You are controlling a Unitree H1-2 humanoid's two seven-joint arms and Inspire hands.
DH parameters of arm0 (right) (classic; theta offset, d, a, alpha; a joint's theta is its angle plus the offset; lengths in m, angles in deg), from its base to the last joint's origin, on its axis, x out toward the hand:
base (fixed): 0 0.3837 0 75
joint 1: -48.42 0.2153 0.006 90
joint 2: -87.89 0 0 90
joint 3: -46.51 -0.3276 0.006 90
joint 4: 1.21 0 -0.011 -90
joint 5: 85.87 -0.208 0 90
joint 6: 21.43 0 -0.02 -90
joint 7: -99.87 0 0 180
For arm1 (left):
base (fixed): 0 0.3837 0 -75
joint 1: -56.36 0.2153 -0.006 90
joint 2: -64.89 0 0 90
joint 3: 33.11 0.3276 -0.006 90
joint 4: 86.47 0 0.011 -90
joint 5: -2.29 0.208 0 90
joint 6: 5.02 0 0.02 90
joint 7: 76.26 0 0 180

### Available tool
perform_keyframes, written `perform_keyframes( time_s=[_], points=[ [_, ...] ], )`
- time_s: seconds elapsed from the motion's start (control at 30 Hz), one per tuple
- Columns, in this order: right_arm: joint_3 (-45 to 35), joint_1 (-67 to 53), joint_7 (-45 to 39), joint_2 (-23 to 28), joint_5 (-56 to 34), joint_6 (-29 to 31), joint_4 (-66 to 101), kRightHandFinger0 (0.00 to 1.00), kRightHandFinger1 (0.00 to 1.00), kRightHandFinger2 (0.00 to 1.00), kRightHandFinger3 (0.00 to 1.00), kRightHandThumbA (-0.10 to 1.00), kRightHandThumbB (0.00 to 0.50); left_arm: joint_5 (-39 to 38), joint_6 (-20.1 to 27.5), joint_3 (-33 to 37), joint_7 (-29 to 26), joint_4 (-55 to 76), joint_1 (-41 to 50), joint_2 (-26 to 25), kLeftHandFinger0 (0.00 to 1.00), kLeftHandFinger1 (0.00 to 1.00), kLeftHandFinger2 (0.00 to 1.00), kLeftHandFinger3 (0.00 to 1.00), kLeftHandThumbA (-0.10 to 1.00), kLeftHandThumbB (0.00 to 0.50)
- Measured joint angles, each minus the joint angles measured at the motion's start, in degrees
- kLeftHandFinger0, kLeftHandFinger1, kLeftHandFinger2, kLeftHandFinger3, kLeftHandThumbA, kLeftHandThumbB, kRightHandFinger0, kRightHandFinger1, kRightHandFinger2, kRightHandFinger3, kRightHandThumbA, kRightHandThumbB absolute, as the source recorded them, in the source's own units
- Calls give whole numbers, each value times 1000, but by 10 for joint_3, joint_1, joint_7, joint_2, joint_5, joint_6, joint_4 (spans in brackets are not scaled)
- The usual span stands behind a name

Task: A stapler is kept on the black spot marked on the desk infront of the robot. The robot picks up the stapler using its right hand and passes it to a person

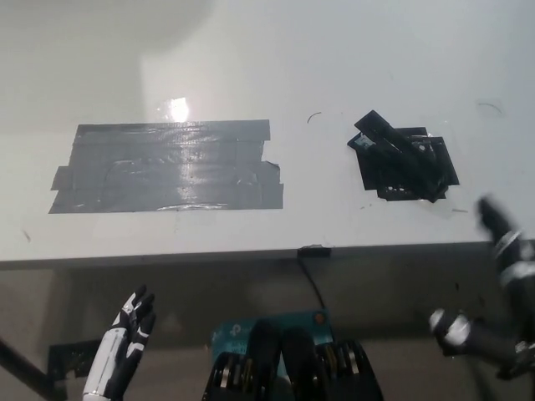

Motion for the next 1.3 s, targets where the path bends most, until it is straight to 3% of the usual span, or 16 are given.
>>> perform_keyframes(
  time_s=[0.13,0.27,0.53,0.67,0.87,0.97,1.3],
  points=[
    [-8,94,-5,39,33,-52,0,1000,1000,1000,1000,1000,262,1,1,0,0,-2,0,0,1000,1000,1000,1000,865,500],
    [-4,184,-12,67,58,-100,-51,1000,1000,1000,1000,1000,315,1,1,0,0,-2,0,2,1000,1000,1000,1000,869,497],
    [42,361,-37,102,92,-194,-260,1000,1000,1000,1000,1000,299,1,4,0,0,-4,0,2,1000,1000,1000,1000,866,499],
    [80,441,-53,106,109,-234,-375,1000,1000,1000,1000,1000,353,1,10,0,0,-7,-1,2,1000,1000,1000,1000,865,500],
    [112,514,-57,100,118,-256,-518,1000,1000,1000,1000,1000,348,1,13,0,0,-7,-1,2,1000,1000,1000,1000,854,500],
    [123,531,-57,95,120,-257,-565,1000,1000,1000,1000,1000,386,1,14,0,0,-7,-1,3,1000,1000,1000,1000,871,497],
    [168,539,-56,83,139,-258,-641,1000,1000,1000,1000,1000,355,3,15,0,0,-7,-2,3,1000,1000,1000,1000,883,483]
  ],
)
